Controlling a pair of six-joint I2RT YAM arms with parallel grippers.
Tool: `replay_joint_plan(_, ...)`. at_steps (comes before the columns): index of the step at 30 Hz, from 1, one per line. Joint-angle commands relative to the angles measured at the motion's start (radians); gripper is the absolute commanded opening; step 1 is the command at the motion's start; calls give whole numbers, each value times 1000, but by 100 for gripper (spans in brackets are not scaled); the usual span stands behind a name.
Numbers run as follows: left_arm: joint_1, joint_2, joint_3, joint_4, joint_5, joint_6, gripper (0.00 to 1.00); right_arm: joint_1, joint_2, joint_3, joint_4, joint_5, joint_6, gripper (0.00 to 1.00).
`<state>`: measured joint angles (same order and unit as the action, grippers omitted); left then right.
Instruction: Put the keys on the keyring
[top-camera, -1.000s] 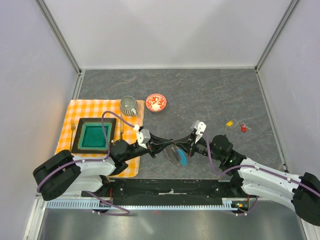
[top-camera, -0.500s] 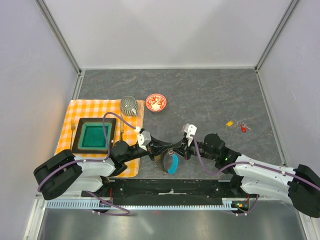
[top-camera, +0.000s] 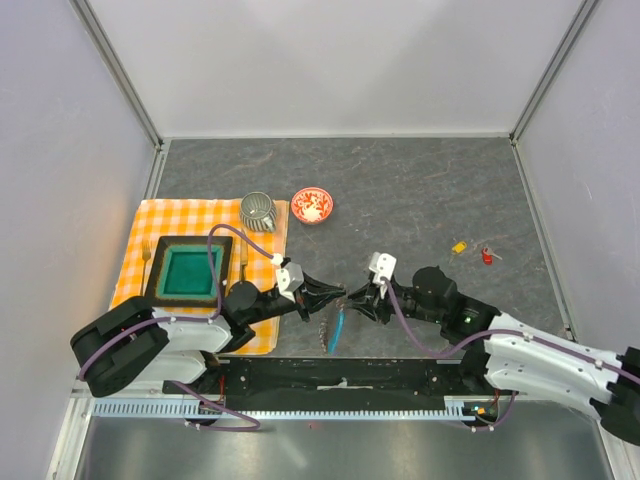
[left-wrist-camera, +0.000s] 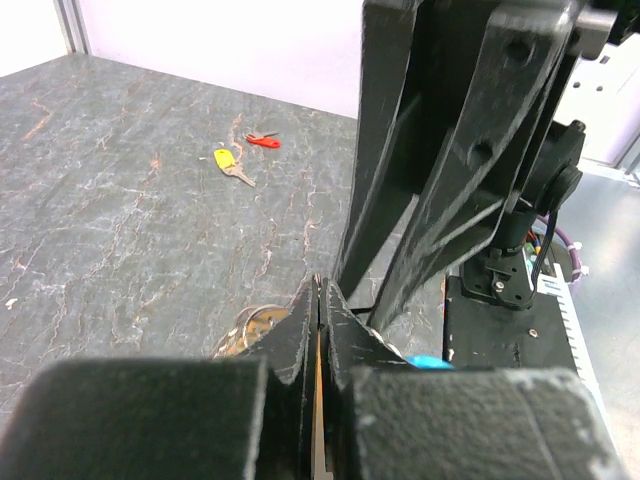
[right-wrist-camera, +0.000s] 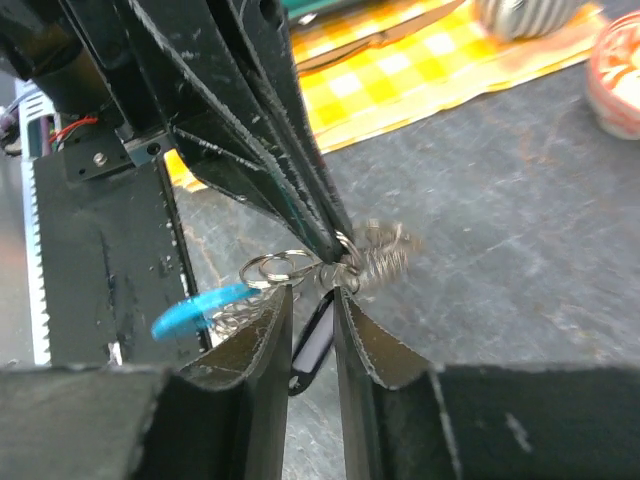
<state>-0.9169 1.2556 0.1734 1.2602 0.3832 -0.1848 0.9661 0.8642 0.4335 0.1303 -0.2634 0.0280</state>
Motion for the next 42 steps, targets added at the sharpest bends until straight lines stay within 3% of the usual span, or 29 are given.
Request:
replay_joint_plan(1,6,-15,-6,212,-29,18,2,-27,-152,57,-96,125,3,34)
replay_joint_plan(7,9,-12,-11,219,-32,18,2,-63,-223,36,-28,138,46,40)
replay_joint_plan(16,10,5,-5,266,-33,-15,2,-63,-145,-82,215,98,151,39)
replay_joint_plan(28,9,13,-3,289,-38,-30,2,-66,-91,-147,348,67,193,39)
replay_joint_plan(42,10,2,-9,303,-53,-45,2,-67,-53,-164,370,56,197,40)
